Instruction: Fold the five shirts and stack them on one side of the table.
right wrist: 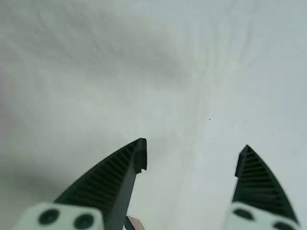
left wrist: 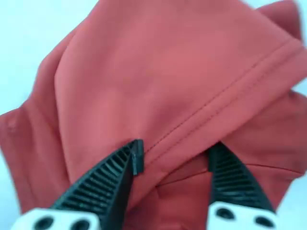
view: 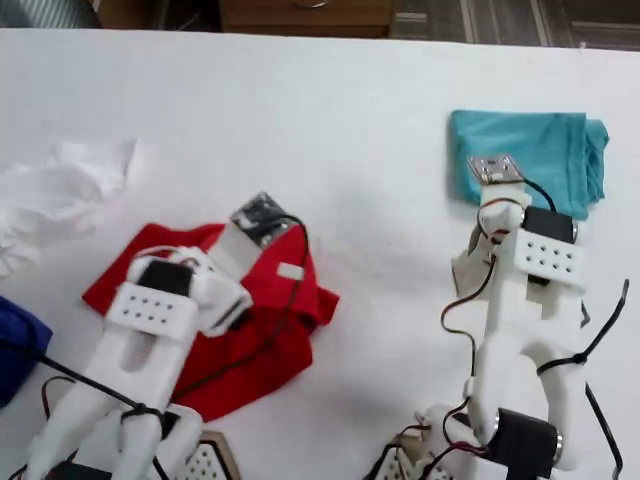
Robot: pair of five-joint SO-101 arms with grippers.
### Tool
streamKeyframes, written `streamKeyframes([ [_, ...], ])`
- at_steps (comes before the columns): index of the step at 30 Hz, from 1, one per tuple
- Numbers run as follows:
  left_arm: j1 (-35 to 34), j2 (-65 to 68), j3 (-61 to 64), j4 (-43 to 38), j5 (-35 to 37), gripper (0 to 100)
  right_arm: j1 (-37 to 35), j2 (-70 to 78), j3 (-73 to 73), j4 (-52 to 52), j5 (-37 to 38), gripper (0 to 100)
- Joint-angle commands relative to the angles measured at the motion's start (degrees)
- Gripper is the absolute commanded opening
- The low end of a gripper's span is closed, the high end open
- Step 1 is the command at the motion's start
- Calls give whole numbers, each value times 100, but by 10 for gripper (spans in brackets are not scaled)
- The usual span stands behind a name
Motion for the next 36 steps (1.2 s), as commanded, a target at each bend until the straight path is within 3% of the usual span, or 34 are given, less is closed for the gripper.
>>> streamKeyframes([
  [1, -703, -97, -13, -123, -501, 73, 13, 4, -211, 4, 53, 297],
  [2, -862, -97, -22, -132, -624, 21, 13, 13, -211, 4, 44, 297],
  [12, -2356, -141, -532, 97, -1222, 27, 4, 13, -211, -4, 26, 297],
  [19, -3807, -123, -1191, 158, -1855, 27, -673, 13, -220, -4, 9, 297],
  [27, -5327, -114, -1191, 149, -2778, 27, -1305, 22, -571, -66, -563, 300],
  [33, -5512, -114, -1086, 114, -3051, 26, -1956, 22, -624, -75, -598, 300],
  [36, -5521, -114, -1042, -334, -3033, 26, -2624, 22, -624, -84, -571, 300],
])
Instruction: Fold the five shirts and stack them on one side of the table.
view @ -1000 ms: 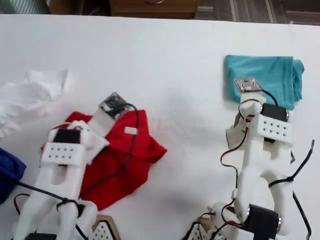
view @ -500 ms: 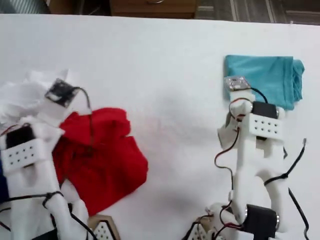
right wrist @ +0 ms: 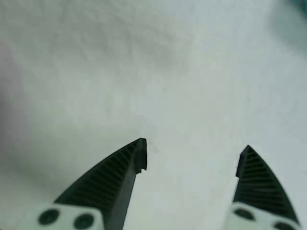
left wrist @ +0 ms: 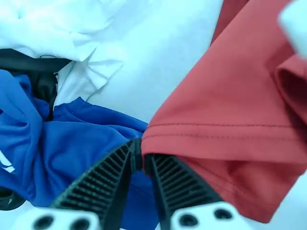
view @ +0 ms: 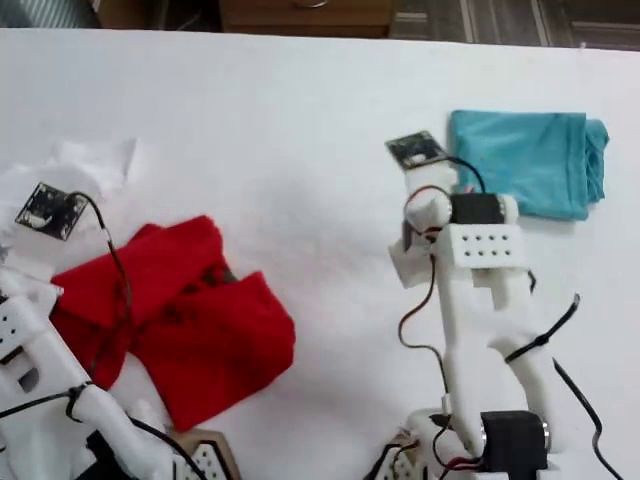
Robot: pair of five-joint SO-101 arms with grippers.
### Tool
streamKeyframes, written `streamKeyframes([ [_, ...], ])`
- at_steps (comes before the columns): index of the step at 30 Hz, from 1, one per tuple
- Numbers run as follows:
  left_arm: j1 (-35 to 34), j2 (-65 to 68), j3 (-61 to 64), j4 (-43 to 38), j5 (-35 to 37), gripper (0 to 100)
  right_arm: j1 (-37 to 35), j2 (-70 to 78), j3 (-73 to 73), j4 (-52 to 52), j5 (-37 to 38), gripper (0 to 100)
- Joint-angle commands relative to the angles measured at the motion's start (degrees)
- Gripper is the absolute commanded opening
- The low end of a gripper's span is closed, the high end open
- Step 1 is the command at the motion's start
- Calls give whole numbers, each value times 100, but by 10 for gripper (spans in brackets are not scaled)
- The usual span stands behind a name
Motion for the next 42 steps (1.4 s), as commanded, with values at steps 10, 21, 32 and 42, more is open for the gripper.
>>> streamKeyframes([
  [10, -615, -105, -31, -1609, 686, 26, -2607, 22, -220, -242, -44, 369],
  [21, -413, -97, 330, -2418, 1873, 26, -3943, 637, -202, -778, -334, 372],
  [32, -396, -97, 426, -2418, 2268, 26, -4462, 2193, -1090, -804, -334, 372],
  [42, -396, -97, 435, -2382, 2242, 26, -4462, 3002, -1538, -796, -281, 135],
])
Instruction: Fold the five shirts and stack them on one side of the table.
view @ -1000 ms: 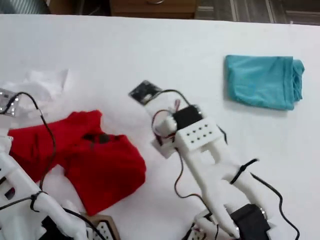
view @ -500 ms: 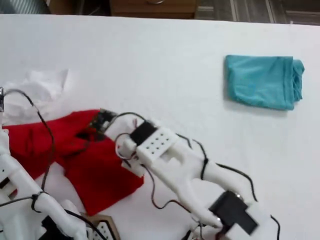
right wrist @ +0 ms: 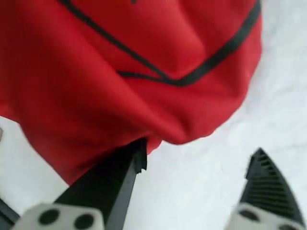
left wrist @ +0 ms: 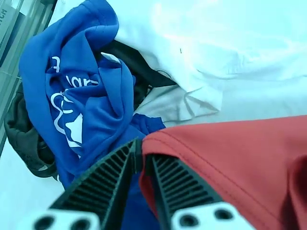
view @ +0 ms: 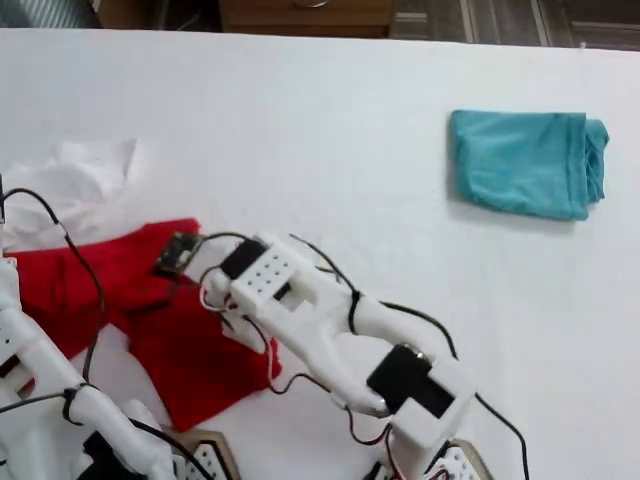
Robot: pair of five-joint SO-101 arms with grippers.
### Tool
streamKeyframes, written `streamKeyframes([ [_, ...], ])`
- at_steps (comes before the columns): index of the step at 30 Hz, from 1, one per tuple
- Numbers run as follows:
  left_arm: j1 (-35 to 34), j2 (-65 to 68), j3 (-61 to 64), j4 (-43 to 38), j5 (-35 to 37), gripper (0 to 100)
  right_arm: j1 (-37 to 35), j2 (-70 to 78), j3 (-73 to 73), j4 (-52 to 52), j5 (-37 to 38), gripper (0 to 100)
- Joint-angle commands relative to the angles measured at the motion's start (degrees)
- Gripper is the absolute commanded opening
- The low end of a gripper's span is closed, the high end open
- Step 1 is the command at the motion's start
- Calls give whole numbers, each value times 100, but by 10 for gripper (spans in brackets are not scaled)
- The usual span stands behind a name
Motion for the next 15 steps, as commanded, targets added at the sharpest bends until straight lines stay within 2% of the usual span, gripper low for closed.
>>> streamKeyframes([
  [1, 105, -105, -31, 53, 18, 26, -13, 4, -369, -40, -35, 62],
  [2, 105, -105, -4, 44, 18, 26, 4, -4, -457, -40, -44, 6],
  [4, 105, -114, 110, 0, 9, 26, 13, -4, -721, 154, -53, 45],
  [7, 105, -114, 259, 0, 0, 26, 13, -4, -1336, 611, -53, 15],
  [9, 105, -114, 321, 0, 0, 26, 13, -4, -1767, 954, -97, 39],
  [12, 105, -114, 330, 0, 0, 26, 13, 31, -2338, 1437, -519, 122],
  [15, 105, -114, 312, 0, 0, 26, -40, 57, -2576, 1727, -730, 257],
])
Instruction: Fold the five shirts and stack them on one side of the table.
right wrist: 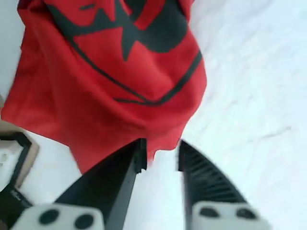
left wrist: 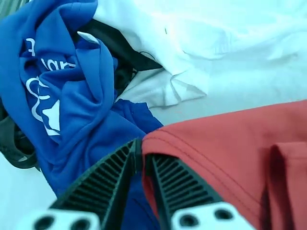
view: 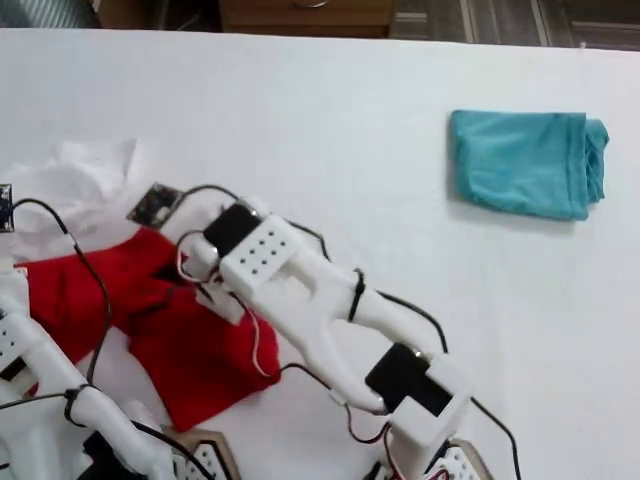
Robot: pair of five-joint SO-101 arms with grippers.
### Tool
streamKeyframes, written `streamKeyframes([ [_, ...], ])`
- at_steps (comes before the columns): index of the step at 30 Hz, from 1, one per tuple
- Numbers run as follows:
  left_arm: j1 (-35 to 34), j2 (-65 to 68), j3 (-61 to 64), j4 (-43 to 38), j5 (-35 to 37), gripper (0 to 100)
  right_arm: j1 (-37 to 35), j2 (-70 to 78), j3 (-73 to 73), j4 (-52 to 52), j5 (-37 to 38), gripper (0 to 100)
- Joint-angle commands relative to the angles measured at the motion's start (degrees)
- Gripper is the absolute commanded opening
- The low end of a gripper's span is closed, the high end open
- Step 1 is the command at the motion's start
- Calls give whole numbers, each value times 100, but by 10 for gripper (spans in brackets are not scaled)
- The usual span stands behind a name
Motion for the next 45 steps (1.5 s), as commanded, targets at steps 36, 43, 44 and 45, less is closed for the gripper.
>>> streamKeyframes([
  [36, 1055, -167, -171, 378, 53, 26, 2835, 1068, -2295, 910, 949, 21],
  [43, 2251, -167, -1411, 1574, 1116, 26, 3890, 567, -3015, 919, 1820, 21],
  [44, 2418, -167, -1675, 1820, 1301, 26, 4013, 497, -3103, 919, 1916, 21],
  [45, 2585, -167, -1921, 2057, 1459, 26, 4119, 435, -3200, 919, 2004, 21],
])
